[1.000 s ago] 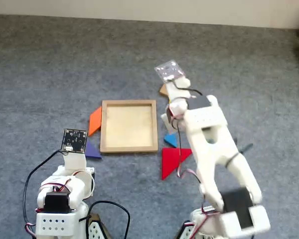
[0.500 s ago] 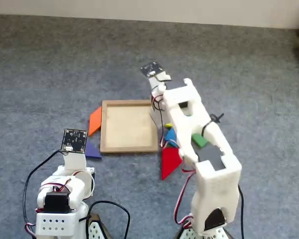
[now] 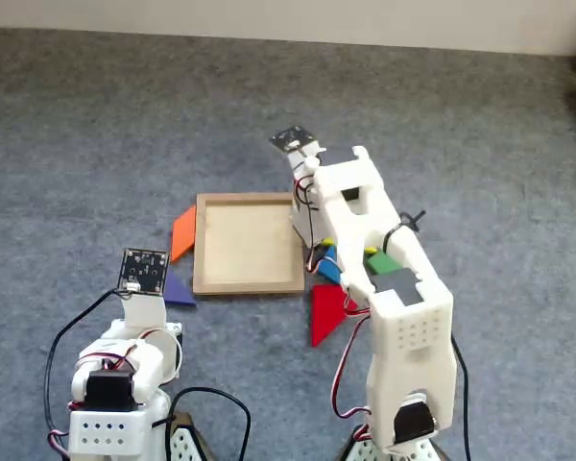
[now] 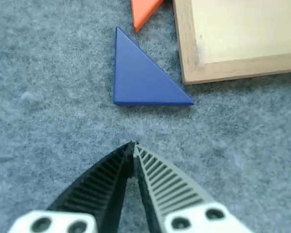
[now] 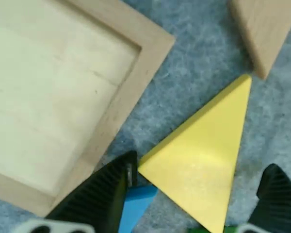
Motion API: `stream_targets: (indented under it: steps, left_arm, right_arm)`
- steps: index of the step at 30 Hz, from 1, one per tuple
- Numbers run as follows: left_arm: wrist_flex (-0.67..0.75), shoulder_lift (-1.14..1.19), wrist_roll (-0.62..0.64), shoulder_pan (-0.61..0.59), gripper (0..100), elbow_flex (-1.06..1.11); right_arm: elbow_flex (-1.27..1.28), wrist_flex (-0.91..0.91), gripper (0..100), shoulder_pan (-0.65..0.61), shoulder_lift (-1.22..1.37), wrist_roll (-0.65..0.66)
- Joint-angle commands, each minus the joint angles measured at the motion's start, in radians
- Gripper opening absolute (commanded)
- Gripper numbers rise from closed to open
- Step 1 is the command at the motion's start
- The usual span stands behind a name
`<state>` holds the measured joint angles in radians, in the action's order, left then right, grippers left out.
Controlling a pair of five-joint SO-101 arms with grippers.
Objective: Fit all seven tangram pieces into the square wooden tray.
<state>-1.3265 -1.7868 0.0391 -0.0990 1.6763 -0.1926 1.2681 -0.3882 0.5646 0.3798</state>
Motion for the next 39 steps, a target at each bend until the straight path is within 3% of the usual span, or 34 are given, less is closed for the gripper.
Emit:
stream_targets:
  steps: [1, 5, 12, 16, 25, 31, 39]
  left_arm:
    - [-0.003, -0.016, -0.008, -0.01, 1, 0.019]
    - [-0.003, -0.016, -0.008, -0.01, 1, 0.019]
    - [-0.003, -0.016, -0.008, -0.01, 1, 0.019]
    - [-0.003, -0.016, -0.008, -0.01, 1, 0.019]
    - [-0.003, -0.016, -0.008, -0.01, 1, 0.019]
    - [-0.003, -0.016, -0.008, -0.01, 1, 0.019]
    - [-0.003, -0.016, -0.008, -0.01, 1, 0.019]
  right_arm:
    - [-0.047, 0.012, 37.5, 0.022, -0.016, 0.028]
    - [-0.045, 0.012, 35.3, 0.025, -0.015, 0.028]
    - [-0.045, 0.012, 20.0, 0.025, -0.015, 0.029]
    - [-0.05, 0.018, 19.2, 0.041, -0.024, 0.029]
    - [-0.308, 0.28, 19.2, 0.053, -0.096, 0.064]
    - [-0.38, 0.374, 19.1, -0.024, -0.11, 0.06]
    - [-0.378, 0.328, 19.1, -0.205, -0.105, -0.299]
